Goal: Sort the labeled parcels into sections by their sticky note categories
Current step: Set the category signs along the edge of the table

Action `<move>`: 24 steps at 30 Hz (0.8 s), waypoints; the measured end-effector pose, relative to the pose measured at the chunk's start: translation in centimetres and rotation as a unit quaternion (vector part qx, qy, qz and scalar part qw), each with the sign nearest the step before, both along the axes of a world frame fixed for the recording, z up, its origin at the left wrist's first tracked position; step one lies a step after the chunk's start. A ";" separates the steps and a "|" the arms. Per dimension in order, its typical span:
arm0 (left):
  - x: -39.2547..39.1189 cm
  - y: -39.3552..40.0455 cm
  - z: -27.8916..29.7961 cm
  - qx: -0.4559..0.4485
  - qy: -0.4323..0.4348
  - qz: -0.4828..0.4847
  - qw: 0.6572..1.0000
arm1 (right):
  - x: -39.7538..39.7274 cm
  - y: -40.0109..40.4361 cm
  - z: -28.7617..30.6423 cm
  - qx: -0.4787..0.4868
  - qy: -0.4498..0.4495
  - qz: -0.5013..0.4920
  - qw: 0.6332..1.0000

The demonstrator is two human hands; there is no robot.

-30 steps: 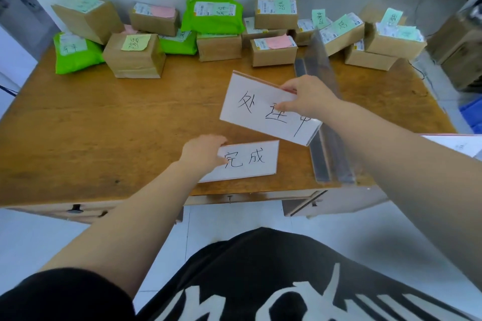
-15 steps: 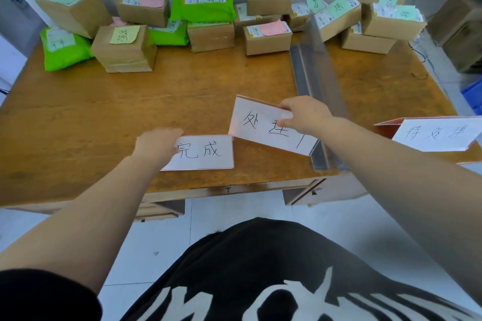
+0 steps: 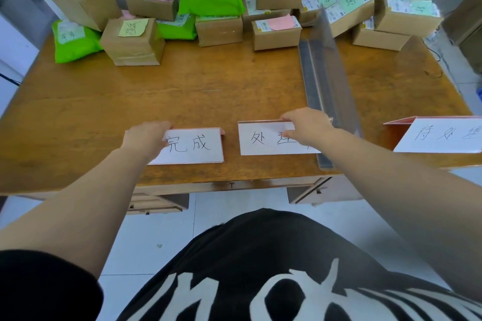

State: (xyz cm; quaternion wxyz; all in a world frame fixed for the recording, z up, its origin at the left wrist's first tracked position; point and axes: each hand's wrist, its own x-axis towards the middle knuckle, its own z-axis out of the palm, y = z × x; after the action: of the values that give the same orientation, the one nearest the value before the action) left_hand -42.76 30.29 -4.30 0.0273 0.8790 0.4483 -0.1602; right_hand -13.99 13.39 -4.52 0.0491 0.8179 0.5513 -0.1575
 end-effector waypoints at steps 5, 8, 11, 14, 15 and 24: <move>-0.1 0.2 -0.2 0.005 -0.015 0.006 1.000 | -0.4 0.0 -0.3 -0.002 -0.001 0.004 1.000; -0.3 0.3 -0.4 0.013 -0.021 0.003 1.000 | -0.9 0.1 -0.5 0.003 0.002 0.017 1.000; -0.8 0.5 -0.5 0.014 -0.032 0.008 0.999 | -1.5 0.2 -0.7 0.001 0.008 0.026 1.000; -1.2 0.7 -0.4 0.013 -0.038 0.010 0.999 | -1.8 0.3 -0.9 0.001 0.011 0.023 1.000; -1.3 0.7 -0.4 0.011 -0.040 0.007 0.999 | -1.8 0.3 -0.9 0.001 0.012 0.022 1.000; -2.2 1.5 -0.5 -0.009 -0.065 -0.009 0.998 | -6.9 3.5 1.4 0.053 0.017 0.056 0.997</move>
State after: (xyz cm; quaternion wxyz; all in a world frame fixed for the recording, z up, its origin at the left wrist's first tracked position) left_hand -44.99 31.81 -4.78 0.0625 0.8912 0.4363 -0.1073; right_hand -20.91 16.92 -3.08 0.0055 0.7844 0.6046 -0.1387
